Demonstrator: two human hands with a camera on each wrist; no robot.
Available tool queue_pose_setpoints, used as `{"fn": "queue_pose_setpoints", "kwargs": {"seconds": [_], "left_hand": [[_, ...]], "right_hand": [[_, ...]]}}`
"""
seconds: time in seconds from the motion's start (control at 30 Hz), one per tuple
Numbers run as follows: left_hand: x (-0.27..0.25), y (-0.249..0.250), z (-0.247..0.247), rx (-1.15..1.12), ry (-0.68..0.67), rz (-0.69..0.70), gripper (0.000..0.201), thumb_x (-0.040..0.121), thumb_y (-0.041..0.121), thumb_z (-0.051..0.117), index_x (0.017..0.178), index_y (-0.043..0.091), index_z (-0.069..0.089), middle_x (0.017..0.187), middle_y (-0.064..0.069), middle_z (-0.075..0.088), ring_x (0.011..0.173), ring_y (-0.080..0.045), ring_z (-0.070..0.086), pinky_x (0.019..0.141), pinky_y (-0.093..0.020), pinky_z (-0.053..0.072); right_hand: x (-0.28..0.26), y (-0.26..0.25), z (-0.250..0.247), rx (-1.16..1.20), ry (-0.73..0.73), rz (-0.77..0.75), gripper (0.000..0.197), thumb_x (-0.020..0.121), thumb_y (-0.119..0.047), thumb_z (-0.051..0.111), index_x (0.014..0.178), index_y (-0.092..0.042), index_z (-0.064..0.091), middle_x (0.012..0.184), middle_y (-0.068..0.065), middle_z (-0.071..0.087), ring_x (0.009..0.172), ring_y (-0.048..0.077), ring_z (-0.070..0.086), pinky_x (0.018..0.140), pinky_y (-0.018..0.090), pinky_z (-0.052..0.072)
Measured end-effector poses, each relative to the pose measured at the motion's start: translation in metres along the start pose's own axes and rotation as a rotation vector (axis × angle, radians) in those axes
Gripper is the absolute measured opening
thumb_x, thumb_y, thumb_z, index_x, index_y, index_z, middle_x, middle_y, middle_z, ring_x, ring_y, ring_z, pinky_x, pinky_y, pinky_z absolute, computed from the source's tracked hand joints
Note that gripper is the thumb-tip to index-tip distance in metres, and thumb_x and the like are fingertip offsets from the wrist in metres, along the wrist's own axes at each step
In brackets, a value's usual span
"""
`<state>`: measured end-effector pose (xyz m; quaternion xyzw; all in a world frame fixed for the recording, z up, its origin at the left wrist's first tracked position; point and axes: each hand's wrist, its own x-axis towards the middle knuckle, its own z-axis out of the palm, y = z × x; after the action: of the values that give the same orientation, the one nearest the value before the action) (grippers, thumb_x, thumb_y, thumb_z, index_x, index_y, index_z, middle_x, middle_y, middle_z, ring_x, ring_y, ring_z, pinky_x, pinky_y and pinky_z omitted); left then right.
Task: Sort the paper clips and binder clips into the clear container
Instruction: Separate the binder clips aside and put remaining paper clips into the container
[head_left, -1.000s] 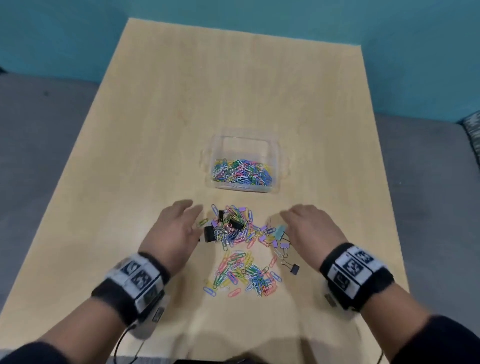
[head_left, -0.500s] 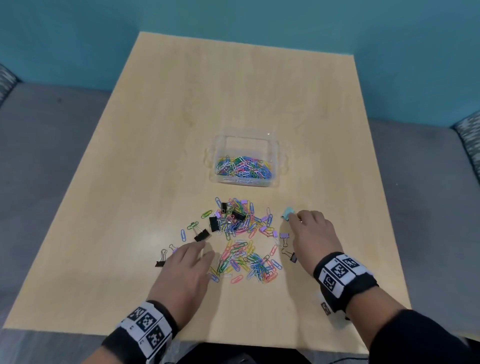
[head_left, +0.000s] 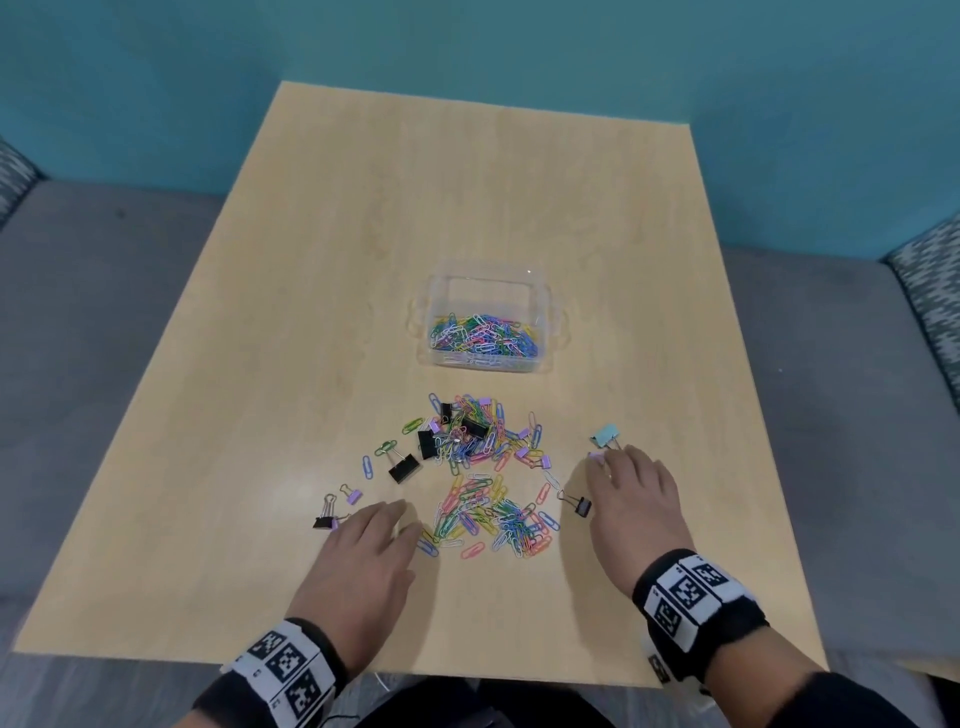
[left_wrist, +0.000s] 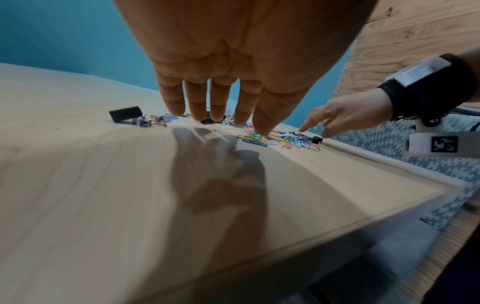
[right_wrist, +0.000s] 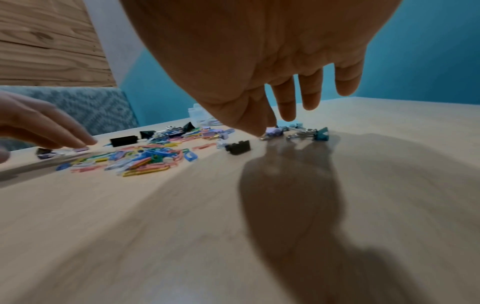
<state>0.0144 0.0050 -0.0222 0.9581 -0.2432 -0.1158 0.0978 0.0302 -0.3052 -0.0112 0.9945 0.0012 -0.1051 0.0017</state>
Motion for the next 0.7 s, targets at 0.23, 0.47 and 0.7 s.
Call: {"fn": "queue_pose_setpoints", "kwargs": {"seconds": [0.23,0.47,0.7], "left_hand": [[-0.001,0.005,0.000,-0.006,-0.011,0.029,0.056,0.064,0.025,0.076,0.117,0.016,0.059,0.124,-0.009,0.056,0.110,-0.032,0.054,0.088,-0.044,0.051],[-0.001,0.007,0.000,-0.002,-0.012,0.040,0.056,0.064,0.026,0.073,0.117,0.016,0.059,0.124,-0.008,0.056,0.108,-0.031,0.055,0.087,-0.042,0.051],[0.000,0.008,-0.002,-0.012,-0.007,0.044,0.056,0.064,0.024,0.074,0.117,0.017,0.060,0.124,-0.008,0.057,0.108,-0.030,0.056,0.086,-0.040,0.052]], "right_hand": [[-0.010,-0.018,0.008,-0.042,-0.014,-0.185,0.056,0.063,-0.009,0.026,0.105,-0.019,0.062,0.120,0.014,0.054,0.123,0.041,0.039,0.101,0.056,0.024],[-0.002,-0.034,0.000,-0.038,-0.016,-0.196,0.046,0.066,-0.009,0.041,0.105,-0.022,0.061,0.123,0.015,0.053,0.125,0.042,0.037,0.103,0.059,0.023],[0.009,-0.039,-0.003,-0.039,0.011,-0.148,0.051,0.069,-0.013,0.055,0.120,-0.009,0.057,0.123,0.014,0.053,0.126,0.041,0.038,0.105,0.059,0.022]]}}
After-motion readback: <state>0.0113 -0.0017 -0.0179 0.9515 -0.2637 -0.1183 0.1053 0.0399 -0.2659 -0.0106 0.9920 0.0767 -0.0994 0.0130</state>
